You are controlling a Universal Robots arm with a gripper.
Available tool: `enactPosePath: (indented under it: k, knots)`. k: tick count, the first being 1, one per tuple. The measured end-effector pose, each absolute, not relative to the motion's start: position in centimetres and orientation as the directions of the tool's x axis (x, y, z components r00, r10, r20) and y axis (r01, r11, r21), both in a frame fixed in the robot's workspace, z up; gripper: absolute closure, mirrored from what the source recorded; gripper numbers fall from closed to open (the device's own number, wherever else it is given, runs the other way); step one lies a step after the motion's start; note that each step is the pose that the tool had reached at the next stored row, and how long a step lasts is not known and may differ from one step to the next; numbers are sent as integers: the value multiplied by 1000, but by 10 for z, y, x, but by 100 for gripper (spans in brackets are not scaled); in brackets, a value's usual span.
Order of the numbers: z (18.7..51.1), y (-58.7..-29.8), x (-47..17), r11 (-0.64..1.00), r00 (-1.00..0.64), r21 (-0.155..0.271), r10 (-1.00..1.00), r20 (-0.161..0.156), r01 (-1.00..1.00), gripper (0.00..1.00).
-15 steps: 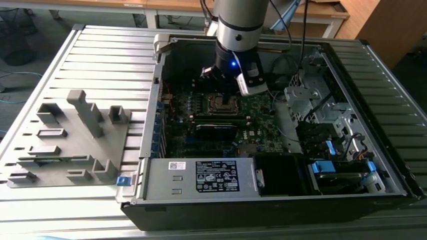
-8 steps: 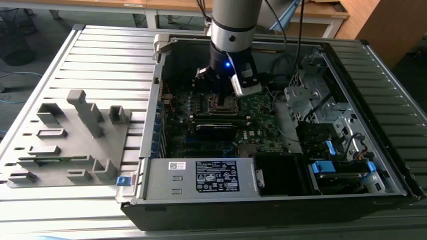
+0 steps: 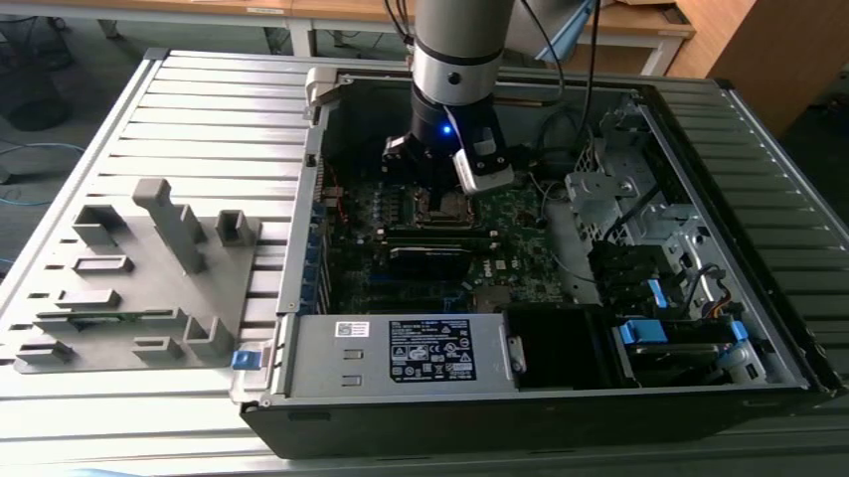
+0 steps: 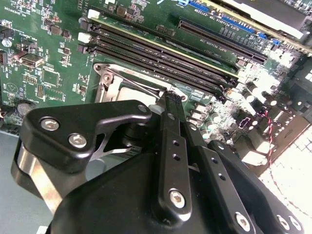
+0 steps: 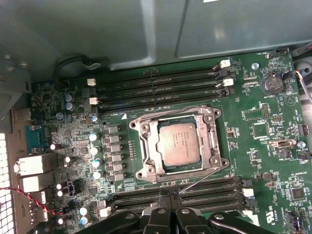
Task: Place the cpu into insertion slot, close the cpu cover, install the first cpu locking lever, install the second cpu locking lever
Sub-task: 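Install the second cpu locking lever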
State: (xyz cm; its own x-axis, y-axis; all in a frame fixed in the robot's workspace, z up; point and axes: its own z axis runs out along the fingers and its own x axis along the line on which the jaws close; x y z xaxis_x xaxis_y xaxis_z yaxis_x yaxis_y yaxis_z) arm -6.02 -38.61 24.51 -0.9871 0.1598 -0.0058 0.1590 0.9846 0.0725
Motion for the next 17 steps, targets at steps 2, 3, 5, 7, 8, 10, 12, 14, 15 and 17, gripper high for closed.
enactPosePath:
  k: [2, 3, 5, 7, 8, 10, 12, 14, 15, 17]
  knots:
    - [245, -386, -60, 985, -987, 73, 160, -6, 159, 89]
    - [245, -386, -60, 985, -987, 73, 160, -6, 159, 89]
    - [245, -386, -60, 985, -987, 73, 160, -6, 159, 89]
    - [245, -386, -60, 985, -987, 73, 160, -6, 159, 89]
    - [245, -386, -60, 985, -987, 73, 160, -6, 159, 89]
    - [244, -386, -60, 985, -987, 73, 160, -6, 159, 89]
    - [243, -386, -61, 985, -987, 73, 160, -6, 159, 89]
    - [242, -386, -62, 985, -987, 72, 160, -6, 159, 89]
    - [240, -386, -62, 985, -987, 72, 160, -6, 159, 89]
    - [238, -386, -63, 985, -987, 71, 160, -6, 159, 89]
